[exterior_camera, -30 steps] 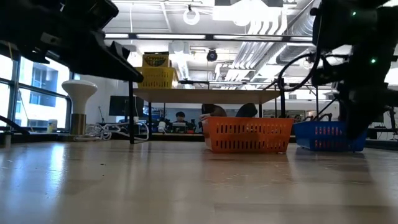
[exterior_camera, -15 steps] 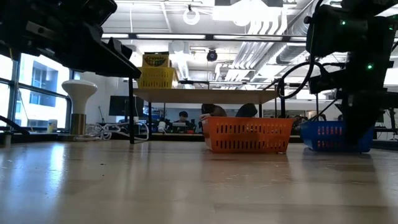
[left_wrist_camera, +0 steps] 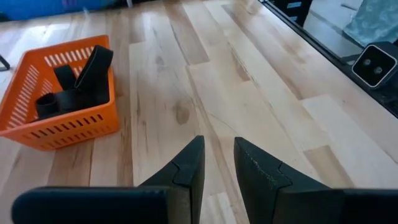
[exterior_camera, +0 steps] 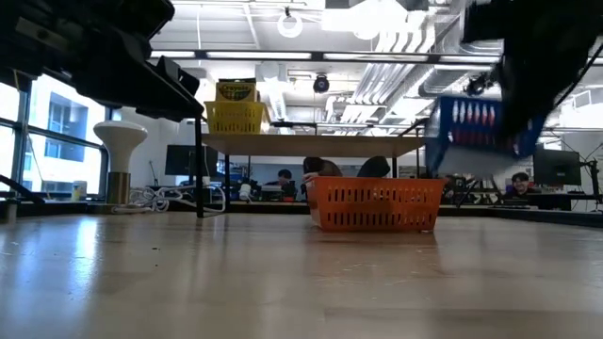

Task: Pick & Place Office Desk Supplies
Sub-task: Put the blue bin with spring keychains on the shelf

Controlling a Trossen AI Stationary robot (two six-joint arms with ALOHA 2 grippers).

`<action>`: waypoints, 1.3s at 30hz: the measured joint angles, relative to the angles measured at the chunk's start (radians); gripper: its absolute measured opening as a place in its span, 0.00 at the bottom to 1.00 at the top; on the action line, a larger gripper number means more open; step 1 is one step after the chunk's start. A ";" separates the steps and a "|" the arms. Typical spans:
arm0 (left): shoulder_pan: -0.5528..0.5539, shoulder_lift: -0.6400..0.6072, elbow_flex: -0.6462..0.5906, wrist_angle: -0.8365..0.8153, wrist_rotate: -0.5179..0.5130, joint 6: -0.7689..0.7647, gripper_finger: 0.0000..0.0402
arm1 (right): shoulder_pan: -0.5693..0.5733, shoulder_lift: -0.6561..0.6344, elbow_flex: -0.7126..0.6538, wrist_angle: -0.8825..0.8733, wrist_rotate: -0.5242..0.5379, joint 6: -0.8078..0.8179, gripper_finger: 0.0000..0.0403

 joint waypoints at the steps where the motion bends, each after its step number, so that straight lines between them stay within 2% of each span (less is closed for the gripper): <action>1: 0.000 0.000 0.000 -0.002 0.000 -0.001 0.20 | 0.017 0.000 0.031 -0.013 0.019 0.000 0.01; 4: -0.003 0.000 0.000 -0.004 0.000 -0.008 0.20 | 0.060 0.026 0.131 -0.013 0.077 -0.046 0.01; 8: -0.005 0.000 0.000 -0.004 0.000 -0.007 0.20 | 0.096 0.098 0.276 -0.014 0.162 -0.213 0.01; 11: -0.005 0.000 0.000 -0.004 -0.001 -0.008 0.20 | 0.083 0.164 0.389 -0.013 0.186 -0.334 0.01; 16: -0.005 0.000 0.000 -0.004 -0.001 -0.011 0.20 | 0.018 0.277 0.563 -0.061 0.184 -0.512 0.01; 23: -0.005 0.000 0.000 -0.010 0.032 -0.031 0.20 | -0.159 0.338 0.764 -0.217 0.174 -0.520 0.01; 25: -0.005 0.000 0.000 -0.018 0.050 -0.031 0.20 | -0.216 0.339 0.793 -0.215 0.152 -0.558 0.01; 28: -0.005 0.000 0.000 -0.023 0.063 -0.031 0.20 | -0.301 0.341 0.826 -0.201 0.063 -0.625 0.01; 39: -0.005 0.009 0.000 -0.035 0.064 -0.014 0.20 | -0.533 0.443 0.826 -0.059 -0.092 -0.885 0.01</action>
